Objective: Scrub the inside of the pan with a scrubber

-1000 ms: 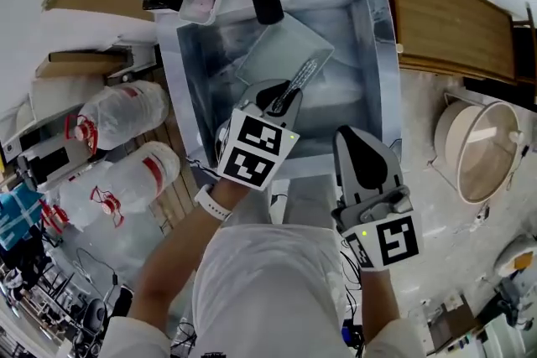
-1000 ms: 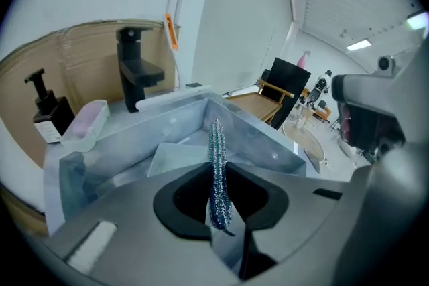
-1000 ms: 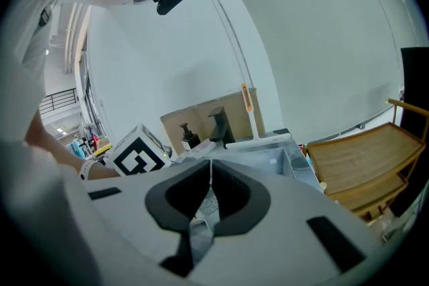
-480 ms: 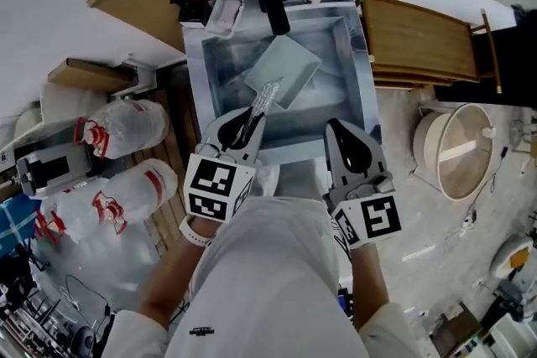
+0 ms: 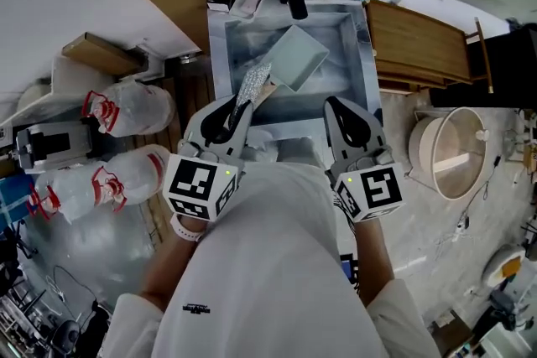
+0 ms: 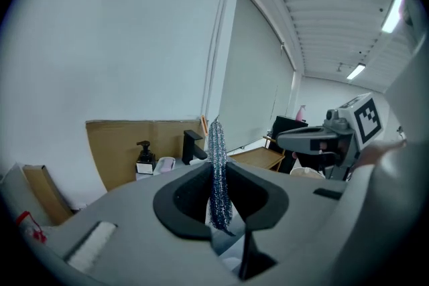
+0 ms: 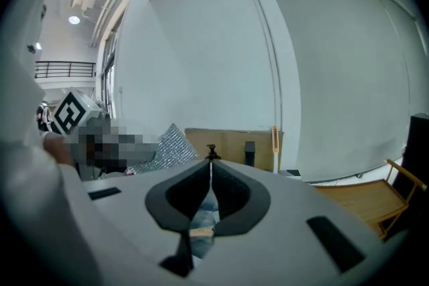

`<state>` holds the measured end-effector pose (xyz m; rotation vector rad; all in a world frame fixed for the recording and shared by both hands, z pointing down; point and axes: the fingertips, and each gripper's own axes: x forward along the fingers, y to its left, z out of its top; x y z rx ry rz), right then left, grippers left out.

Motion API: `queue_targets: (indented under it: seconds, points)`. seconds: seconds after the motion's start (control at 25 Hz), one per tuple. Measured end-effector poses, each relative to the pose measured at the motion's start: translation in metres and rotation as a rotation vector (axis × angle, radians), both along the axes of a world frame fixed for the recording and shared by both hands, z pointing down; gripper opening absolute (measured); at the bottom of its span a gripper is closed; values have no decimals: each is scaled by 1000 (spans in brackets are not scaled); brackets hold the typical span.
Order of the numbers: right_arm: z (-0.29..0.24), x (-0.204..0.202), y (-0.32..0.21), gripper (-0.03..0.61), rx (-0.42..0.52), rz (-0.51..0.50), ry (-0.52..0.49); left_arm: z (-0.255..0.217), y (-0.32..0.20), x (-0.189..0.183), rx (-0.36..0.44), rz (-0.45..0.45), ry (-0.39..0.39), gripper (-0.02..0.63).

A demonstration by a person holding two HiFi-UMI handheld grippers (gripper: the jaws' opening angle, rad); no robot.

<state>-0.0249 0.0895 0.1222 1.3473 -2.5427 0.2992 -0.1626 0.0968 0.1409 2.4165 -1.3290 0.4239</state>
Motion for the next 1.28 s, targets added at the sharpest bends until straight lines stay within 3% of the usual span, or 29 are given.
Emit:
queue_targets:
  seconds: [0.24, 0.52, 1.04, 1.28]
  points:
    - [10, -19, 23, 9, -32, -68, -14, -1, 17, -10, 6, -16, 9, 66]
    - [10, -30, 43, 9, -29, -124, 20, -3, 29, 4, 7, 19, 32, 66]
    - [-1, -17, 40, 9, 26, -71, 33, -12, 28, 14, 28, 49, 63, 66]
    - [2, -13, 46, 9, 2, -12, 13, -11, 36, 12, 12, 62, 69, 66]
